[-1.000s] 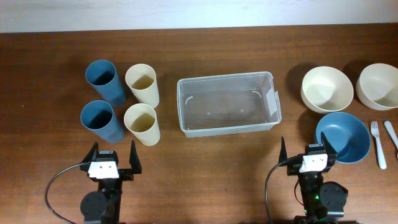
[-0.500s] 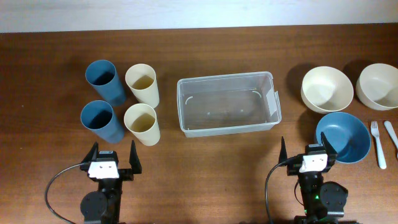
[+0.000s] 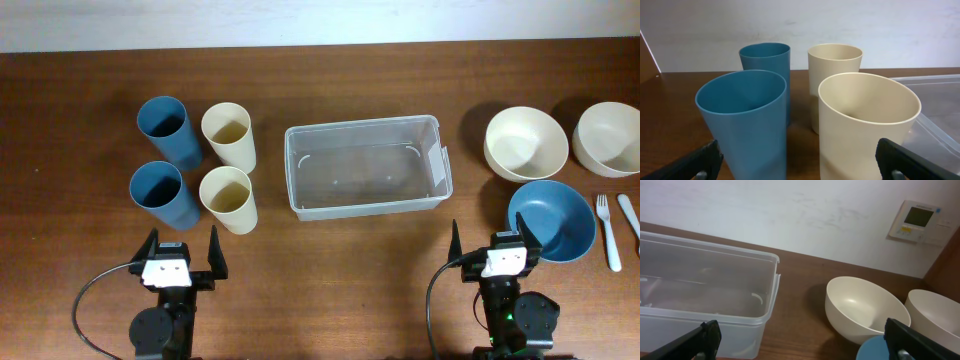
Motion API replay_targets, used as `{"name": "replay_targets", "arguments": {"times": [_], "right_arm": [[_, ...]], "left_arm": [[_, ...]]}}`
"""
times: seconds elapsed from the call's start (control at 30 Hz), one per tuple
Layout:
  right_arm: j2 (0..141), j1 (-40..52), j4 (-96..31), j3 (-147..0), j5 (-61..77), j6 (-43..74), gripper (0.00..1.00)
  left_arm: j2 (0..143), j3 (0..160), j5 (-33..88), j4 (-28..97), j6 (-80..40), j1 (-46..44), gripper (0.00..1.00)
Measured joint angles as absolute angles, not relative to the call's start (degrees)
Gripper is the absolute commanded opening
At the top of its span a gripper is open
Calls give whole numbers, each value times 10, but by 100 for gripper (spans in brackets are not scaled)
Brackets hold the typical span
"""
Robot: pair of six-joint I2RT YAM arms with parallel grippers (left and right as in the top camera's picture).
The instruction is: Pack container
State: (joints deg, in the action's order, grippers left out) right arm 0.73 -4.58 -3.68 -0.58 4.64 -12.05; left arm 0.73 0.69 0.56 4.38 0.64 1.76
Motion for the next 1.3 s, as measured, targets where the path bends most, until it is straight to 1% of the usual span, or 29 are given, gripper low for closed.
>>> {"name": "replay_targets", "arguments": {"times": [1.0, 1.13, 1.3], "right_arm": [[7, -46, -36, -6, 58, -117, 99], [7, -46, -32, -6, 94, -60, 99], [8, -46, -30, -6, 133, 66, 99]], "left_arm": [[7, 7, 6, 44, 6, 18, 100], [7, 7, 6, 44, 6, 18, 100], [7, 7, 6, 44, 6, 18, 100]]}}
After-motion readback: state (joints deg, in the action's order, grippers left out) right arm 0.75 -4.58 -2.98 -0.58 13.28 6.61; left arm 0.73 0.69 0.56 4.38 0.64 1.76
